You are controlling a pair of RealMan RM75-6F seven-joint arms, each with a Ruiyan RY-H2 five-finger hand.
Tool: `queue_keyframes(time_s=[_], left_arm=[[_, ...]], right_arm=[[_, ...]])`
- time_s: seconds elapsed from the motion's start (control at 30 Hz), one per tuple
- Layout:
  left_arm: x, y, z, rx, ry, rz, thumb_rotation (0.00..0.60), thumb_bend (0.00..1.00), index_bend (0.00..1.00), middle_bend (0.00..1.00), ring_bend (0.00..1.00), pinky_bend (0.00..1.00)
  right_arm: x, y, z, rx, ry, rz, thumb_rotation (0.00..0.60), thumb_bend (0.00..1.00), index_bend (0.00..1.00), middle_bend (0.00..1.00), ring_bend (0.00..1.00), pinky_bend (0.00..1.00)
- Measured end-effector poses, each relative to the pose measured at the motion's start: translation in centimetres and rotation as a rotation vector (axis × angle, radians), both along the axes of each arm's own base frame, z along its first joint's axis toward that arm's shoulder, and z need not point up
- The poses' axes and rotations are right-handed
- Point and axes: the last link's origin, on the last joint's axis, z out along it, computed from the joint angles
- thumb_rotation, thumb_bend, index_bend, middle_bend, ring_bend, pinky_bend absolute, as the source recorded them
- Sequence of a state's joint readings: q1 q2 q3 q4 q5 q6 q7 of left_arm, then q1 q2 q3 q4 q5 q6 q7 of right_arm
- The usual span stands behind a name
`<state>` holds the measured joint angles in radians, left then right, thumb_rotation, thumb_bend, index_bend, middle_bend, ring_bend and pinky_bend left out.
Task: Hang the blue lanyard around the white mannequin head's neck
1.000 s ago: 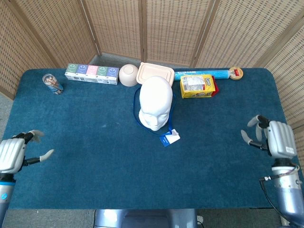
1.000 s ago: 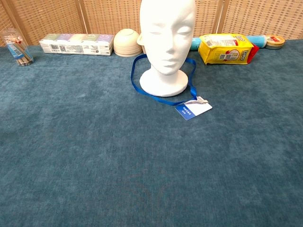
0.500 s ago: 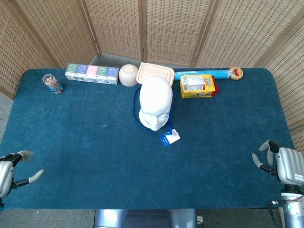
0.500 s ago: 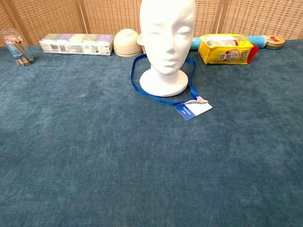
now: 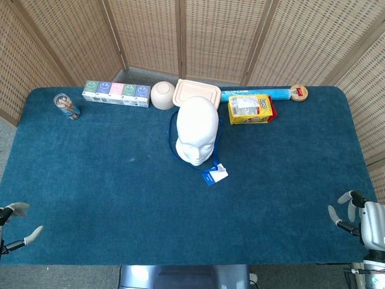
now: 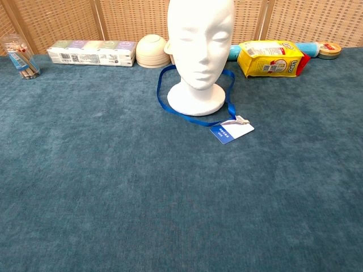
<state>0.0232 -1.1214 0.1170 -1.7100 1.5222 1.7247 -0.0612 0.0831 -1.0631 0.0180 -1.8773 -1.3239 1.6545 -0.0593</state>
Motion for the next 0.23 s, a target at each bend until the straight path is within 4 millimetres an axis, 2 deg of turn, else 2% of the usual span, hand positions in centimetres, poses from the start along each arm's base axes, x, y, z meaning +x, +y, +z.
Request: queue_keyframes(time_s=[0.23], left_arm=[[0.24,-0.12,0.58,0.022,0.002,0.000,0.240,0.13,0.35,0.48,0.43,0.46]], right_arm=[[0.06,-0.07,-0.24,0.007,-0.015,0.010,0.432,0.34,0.53,0.81,0.94,1.00]])
